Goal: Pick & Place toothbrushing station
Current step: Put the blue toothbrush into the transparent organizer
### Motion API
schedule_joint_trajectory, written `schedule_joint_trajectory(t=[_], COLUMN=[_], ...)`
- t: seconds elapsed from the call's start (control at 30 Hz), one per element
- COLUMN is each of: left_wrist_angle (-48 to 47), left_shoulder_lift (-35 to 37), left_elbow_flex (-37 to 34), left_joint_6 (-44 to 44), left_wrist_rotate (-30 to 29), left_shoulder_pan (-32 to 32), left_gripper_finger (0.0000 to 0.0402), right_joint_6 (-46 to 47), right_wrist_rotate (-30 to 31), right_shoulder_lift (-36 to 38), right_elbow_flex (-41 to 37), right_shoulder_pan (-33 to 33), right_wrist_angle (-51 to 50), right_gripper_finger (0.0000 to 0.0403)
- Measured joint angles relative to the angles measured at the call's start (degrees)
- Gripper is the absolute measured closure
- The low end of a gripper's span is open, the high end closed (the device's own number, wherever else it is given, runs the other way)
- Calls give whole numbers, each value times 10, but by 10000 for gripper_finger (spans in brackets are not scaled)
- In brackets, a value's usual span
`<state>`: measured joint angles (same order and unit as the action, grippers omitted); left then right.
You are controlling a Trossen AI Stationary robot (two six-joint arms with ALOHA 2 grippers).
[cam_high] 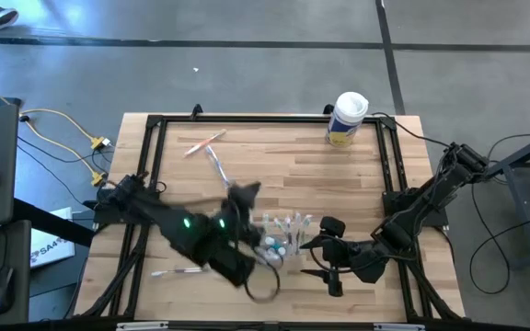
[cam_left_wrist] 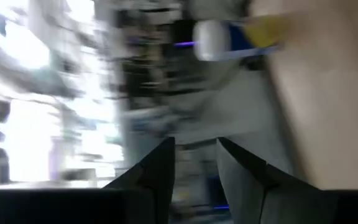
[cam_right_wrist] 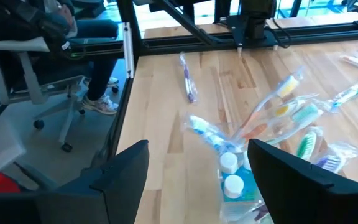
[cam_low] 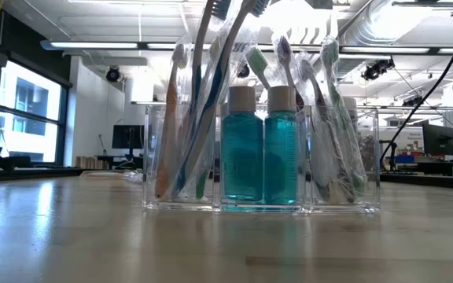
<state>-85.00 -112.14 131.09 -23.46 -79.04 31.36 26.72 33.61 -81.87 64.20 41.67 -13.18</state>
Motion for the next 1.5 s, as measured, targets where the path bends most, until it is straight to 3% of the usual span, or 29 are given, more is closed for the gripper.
schedule_joint_trajectory(t=[0.07, 0.3, 0.4, 0.5, 0.73, 0.97, 1.27, 1.5], left_wrist_angle=[-50, -51, -50, -50, -51, -51, -46, 17], left_shoulder_lift=[3, 95, 119, 134, 162, 189, 185, 185], left_elbow_flex=[40, 8, 9, 8, -26, -134, -327, -454], left_joint_6=[91, 214, 221, 233, 363, 479, 534, 593], left_wrist_rotate=[83, 297, 423, 503, 515, 569, 564, 675], left_shoulder_pan=[-22, -135, -199, -258, -386, -509, -580, -615], left_gripper_finger=[286, 286, 286, 286, 286, 286, 286, 286], right_joint_6=[0, 0, 0, 0, 6, 35, 37, 26], right_wrist_rotate=[0, 0, 0, 1, 1, 3, 3, 3], right_shoulder_lift=[0, 0, 0, 0, 0, 0, 0, 0], right_elbow_flex=[0, -1, -1, -1, -7, -23, -31, -31], right_shoulder_pan=[6, 20, 20, 20, 20, 20, 20, 19], right_wrist_angle=[0, -1, -1, -1, 0, 5, 14, 14], right_gripper_finger=[136, 136, 136, 136, 136, 136, 136, 136])
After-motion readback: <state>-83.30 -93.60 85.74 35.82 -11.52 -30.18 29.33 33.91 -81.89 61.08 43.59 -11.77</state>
